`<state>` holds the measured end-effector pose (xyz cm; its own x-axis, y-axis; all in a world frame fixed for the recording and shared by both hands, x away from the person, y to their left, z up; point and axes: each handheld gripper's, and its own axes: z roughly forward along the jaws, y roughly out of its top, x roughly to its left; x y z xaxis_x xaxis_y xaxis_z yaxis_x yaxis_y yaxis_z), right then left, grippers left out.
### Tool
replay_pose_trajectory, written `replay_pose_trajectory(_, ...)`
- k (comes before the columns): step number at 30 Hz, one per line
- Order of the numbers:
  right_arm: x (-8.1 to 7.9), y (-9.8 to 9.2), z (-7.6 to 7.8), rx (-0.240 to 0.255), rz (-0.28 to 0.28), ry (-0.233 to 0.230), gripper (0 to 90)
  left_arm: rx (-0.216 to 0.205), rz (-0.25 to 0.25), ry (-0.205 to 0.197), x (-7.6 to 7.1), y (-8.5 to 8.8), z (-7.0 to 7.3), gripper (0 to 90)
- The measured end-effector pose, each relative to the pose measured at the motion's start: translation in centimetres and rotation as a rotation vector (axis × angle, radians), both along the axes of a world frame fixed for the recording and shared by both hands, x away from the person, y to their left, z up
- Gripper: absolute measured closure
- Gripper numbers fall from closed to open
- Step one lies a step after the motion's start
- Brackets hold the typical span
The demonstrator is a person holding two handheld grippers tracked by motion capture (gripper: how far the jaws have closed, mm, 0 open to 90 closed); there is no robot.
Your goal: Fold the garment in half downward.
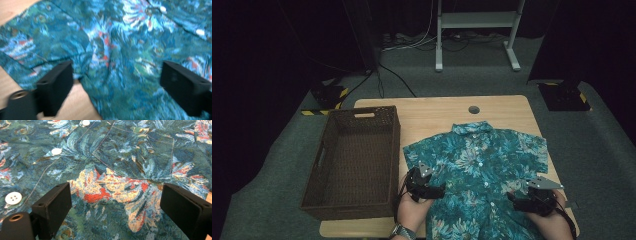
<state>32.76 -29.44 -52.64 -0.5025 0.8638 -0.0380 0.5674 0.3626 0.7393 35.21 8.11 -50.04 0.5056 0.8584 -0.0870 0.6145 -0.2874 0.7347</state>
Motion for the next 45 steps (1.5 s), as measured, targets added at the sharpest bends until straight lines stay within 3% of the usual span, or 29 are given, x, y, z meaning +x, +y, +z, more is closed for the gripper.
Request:
replay_pose_trajectory(3, 0.1, 0.0, -0.2, -0.005, 0.006, 0.007, 11.9, -0.020, 0.009, -0.008, 0.6, -0.2, 0.5, 24.2)
replay_pose_trajectory(6, 0.2, 0.0, -0.4, 0.011, 0.004, 0.020, 12.7, 0.004, 0.019, -0.011, 1.3, -0.4, 0.9, 26.6)
replay_pose_trajectory(8, 0.4, 0.0, -0.4, 0.013, 0.006, 0.016, 13.0, -0.009, 0.039, -0.009, 1.7, -0.4, 1.0, 30.5)
replay_pose_trajectory(12, 0.5, -0.1, -0.2, 0.007, 0.012, 0.000, 13.4, 0.003, 0.063, -0.008, 2.2, -0.7, 0.8, 27.7)
replay_pose_trajectory(17, 1.0, -0.1, -0.4, 0.009, 0.019, 0.014, 13.3, 0.004, 0.075, 0.000, 2.9, -0.9, 0.3, 29.0)
replay_pose_trajectory(20, 1.1, -0.2, -0.4, 0.012, 0.017, 0.015, 13.3, -0.019, 0.083, 0.005, 3.4, -0.9, 0.3, 33.0)
replay_pose_trajectory(22, 1.0, -0.3, -0.4, 0.007, 0.022, 0.023, 13.4, -0.022, 0.080, 0.002, 3.7, -1.1, 0.4, 38.8)
replay_pose_trajectory(26, 0.8, -0.6, -0.1, 0.011, 0.015, 0.014, 14.3, 0.001, 0.100, -0.004, 4.1, -1.2, 0.7, 65.6)
replay_pose_trajectory(30, 0.7, -0.7, 0.0, 0.012, 0.016, 0.010, 14.5, -0.007, 0.131, 0.001, 4.7, -0.7, 0.9, 82.4)
replay_pose_trajectory(36, 0.6, -0.6, 0.2, 0.016, 0.014, 0.004, 14.9, -0.006, 0.171, 0.025, 5.6, -0.1, 0.8, 84.5)
replay_pose_trajectory(42, 0.6, -0.4, 0.0, -0.001, 0.017, 0.006, 15.2, -0.007, 0.199, 0.037, 6.4, 0.1, 0.3, 81.1)
replay_pose_trajectory(45, 0.3, -0.4, 0.0, -0.005, 0.011, 0.005, 15.4, 0.013, 0.204, 0.035, 6.5, -0.1, 0.3, 78.6)
